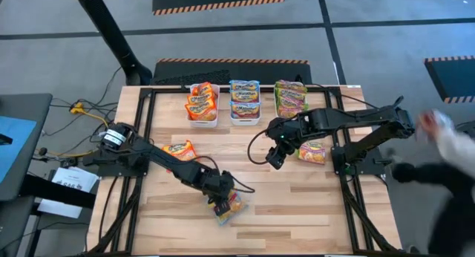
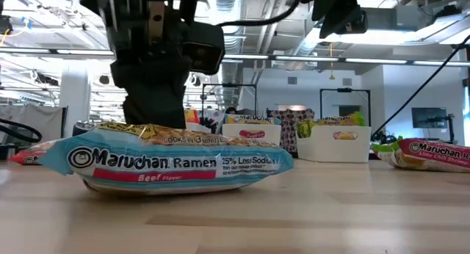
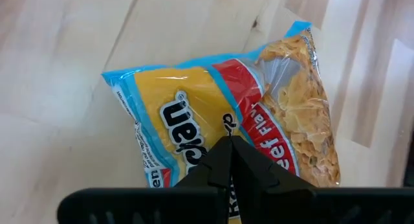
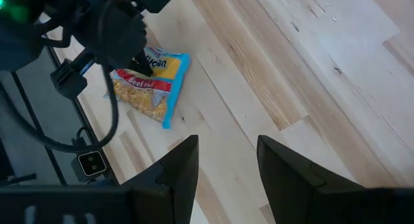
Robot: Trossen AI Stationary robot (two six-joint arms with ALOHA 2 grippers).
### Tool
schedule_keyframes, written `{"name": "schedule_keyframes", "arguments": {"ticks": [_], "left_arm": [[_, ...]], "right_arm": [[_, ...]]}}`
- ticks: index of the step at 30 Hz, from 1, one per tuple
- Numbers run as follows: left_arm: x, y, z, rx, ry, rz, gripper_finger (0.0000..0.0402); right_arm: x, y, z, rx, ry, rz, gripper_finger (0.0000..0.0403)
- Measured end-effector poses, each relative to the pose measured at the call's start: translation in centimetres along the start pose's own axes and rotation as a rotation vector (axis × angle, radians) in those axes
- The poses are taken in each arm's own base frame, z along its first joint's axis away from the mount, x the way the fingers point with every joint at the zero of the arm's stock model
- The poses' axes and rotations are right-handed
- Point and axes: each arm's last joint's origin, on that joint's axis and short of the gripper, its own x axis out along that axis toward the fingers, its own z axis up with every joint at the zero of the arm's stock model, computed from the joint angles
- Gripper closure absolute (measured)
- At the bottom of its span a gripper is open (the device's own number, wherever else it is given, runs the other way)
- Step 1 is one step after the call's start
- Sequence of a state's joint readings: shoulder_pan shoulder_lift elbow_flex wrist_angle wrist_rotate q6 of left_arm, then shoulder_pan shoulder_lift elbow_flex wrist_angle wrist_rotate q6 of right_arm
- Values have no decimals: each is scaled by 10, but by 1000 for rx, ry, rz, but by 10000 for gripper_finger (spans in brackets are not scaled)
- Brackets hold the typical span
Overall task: Sort Maruchan noodles
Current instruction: Put the blue noodle pack into the center white bin
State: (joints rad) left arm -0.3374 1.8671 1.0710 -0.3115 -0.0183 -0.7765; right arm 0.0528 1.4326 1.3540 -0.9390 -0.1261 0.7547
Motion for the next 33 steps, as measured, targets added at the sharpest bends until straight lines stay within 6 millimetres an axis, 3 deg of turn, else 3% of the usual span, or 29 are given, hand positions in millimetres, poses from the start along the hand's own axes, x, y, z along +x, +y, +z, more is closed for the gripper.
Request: {"name": "schedule_keyframes", "arguments": {"ticks": [14, 19, 33], "left_arm": [[2, 21, 20, -153, 203, -252, 401], [-3, 24, 30, -143, 153, -299, 401], [-77, 19, 39, -64, -63, -271, 401]], "right_arm": [[0, 0, 0, -1, 0, -1, 222], [0, 0, 0, -2, 1, -1, 230], [0, 0, 0, -6, 1, -1, 234]]}}
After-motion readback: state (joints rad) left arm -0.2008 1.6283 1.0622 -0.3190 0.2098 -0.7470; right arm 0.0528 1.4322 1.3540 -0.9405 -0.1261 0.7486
